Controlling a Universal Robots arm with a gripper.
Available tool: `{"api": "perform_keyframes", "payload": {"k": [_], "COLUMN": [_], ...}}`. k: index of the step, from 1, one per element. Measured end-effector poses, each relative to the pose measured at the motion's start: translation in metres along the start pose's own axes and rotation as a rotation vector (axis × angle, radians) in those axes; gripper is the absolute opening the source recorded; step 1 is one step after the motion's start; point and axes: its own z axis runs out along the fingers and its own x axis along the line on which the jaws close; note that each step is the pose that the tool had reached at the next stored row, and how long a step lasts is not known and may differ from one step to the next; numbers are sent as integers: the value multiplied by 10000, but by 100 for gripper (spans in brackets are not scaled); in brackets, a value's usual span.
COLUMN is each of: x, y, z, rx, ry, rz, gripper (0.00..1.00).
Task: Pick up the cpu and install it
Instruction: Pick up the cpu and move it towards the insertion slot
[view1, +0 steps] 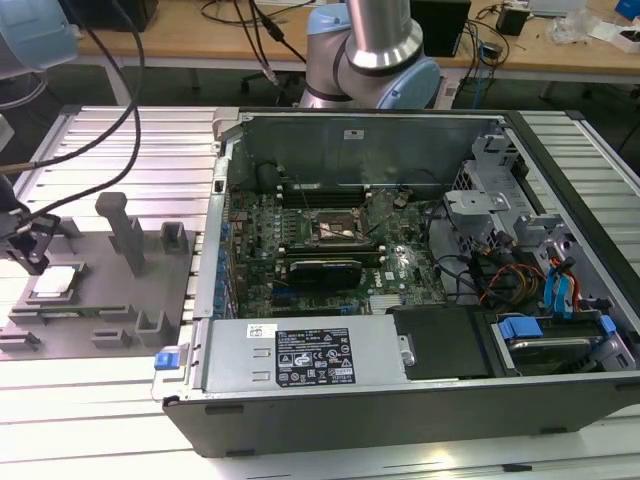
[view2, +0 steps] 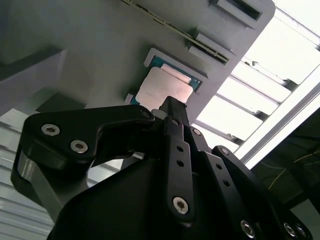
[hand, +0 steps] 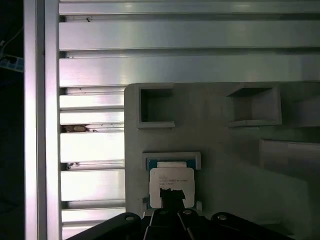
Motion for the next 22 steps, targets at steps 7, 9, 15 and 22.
{"api": "perform_keyframes", "payload": {"k": [7, 9, 15, 22], "x": [-12, -15, -27, -27], "y": [-3, -5, -6, -5], "z": [87, 125, 141, 141], "rx": [7, 8, 0, 0], "ry": [23, 31, 39, 40], "rz": [-231, -409, -602, -625], "gripper": [11, 11, 11, 36]}}
